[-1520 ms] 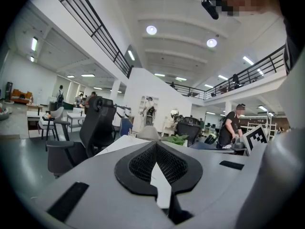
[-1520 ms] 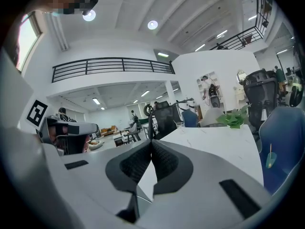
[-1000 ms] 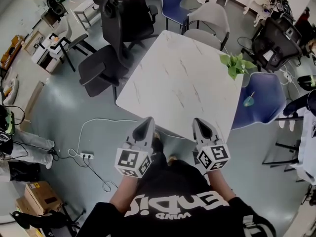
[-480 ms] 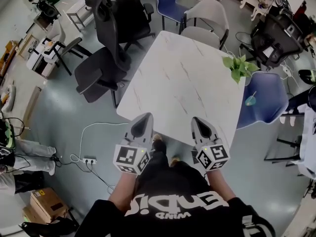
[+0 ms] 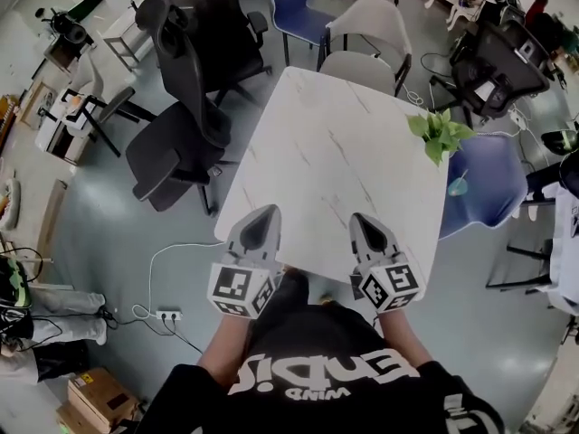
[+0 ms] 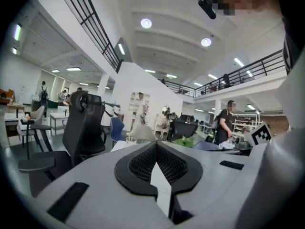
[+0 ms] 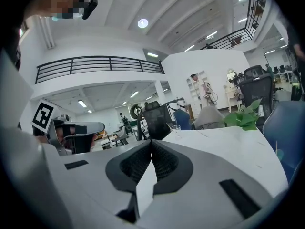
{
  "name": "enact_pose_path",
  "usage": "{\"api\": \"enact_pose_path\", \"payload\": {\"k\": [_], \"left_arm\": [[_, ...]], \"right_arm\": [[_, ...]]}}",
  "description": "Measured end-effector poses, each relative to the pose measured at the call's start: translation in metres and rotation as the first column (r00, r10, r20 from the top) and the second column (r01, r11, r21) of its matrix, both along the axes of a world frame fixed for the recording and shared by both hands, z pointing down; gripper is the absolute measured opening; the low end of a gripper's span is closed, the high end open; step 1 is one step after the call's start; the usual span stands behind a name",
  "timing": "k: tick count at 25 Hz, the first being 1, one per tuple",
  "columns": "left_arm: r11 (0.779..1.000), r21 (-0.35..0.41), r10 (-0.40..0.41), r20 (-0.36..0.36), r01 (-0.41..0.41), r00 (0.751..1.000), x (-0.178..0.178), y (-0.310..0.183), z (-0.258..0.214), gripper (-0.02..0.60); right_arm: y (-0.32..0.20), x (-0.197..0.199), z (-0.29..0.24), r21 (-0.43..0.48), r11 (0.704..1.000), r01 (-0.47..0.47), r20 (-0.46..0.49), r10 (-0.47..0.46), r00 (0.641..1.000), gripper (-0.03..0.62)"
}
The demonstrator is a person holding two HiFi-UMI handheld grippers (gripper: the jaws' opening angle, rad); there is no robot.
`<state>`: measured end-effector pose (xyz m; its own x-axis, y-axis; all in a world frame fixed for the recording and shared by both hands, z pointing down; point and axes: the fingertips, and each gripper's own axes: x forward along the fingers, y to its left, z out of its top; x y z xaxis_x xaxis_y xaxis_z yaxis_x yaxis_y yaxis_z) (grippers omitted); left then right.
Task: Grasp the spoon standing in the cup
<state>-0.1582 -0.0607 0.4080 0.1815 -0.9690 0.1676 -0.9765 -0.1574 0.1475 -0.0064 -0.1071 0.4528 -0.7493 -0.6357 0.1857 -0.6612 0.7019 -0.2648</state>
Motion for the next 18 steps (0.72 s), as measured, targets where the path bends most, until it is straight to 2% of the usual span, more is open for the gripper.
{"api": "enact_pose_path", "payload": {"k": [11,18], "left_arm": [[0.996,0.013,0.085,-0.021,-0.084,0.996,-0.032,-0.057,-0.007,0.014],[0.996,0.022,0.085,-0.028,-0.085,0.996,-0.033,-0.079,-0.013,0.014]], "right_arm": [[-0.045,-0.036,-0.017,0.035,0.997,-0.062,-0.033,0.063,0.997,0.012],[-0.063,-0.031,-0.027,0.042,0.997,-0.068,-0.048,0.07,0.996,0.012]]}}
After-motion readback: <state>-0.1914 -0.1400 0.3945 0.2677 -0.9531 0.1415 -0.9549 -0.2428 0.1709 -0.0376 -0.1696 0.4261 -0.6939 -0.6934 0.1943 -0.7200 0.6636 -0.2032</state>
